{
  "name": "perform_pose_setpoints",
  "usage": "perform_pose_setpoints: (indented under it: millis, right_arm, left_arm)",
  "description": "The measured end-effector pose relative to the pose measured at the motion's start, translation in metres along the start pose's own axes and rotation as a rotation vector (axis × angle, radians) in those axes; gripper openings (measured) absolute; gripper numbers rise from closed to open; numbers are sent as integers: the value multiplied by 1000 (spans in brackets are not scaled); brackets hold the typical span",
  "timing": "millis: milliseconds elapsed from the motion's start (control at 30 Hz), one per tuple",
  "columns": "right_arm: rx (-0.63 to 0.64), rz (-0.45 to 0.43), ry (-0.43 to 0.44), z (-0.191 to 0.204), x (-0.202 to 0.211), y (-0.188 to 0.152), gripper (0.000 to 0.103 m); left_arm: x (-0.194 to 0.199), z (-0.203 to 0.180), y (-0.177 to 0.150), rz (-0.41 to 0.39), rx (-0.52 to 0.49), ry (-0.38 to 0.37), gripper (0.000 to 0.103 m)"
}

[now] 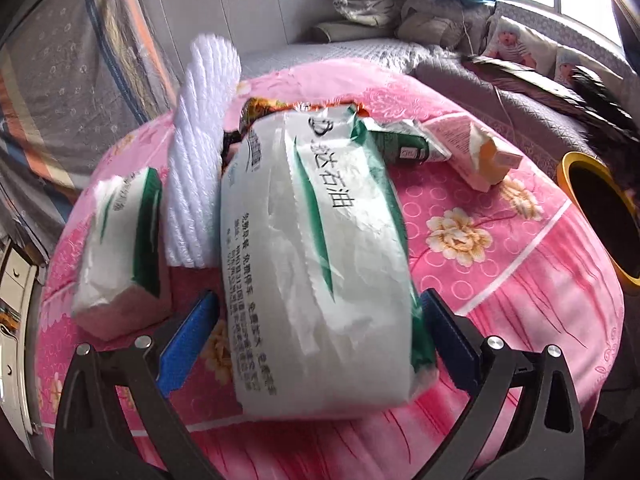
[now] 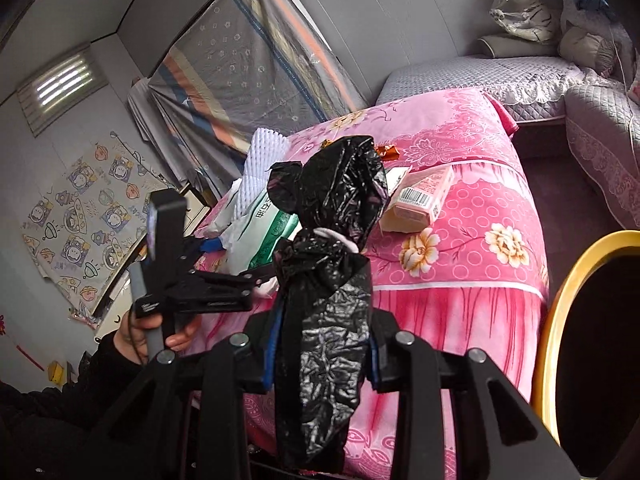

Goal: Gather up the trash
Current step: 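Grasp the white bag with green print with the left gripper and lift, then carry the black bag over the yellow bin and open the right gripper while left carries the white bag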

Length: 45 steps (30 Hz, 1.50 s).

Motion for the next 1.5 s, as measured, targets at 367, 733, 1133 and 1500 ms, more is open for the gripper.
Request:
perform_pose_setpoints:
  millis: [367, 733, 1133, 1500]
  right_arm:
    - [-19, 19, 24, 2, -8, -4, 31]
    - [-50, 27, 40, 2, -6, -5, 31]
    - [-151, -105, -44, -36, 35, 15, 31]
    - [-297, -331, -375, -134, 101, 18, 31]
  left_arm:
    - [4, 23, -18, -5, 150, -42, 58]
    - [107, 24, -72, -239, 214, -32, 54]
    - [165, 6, -31, -432, 183, -55, 54]
    - [150, -60, 42, -476, 21, -183, 55]
Point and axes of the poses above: each gripper's, at about its wrist camera, not at the fingertips, and x roughly against the way its jaws point, z to its left, y to its top, the point moved 5 cm from there along -x, roughly the way its jaws point, and after that the axes turned 14 degrees about -x, right-handed, at the moved point
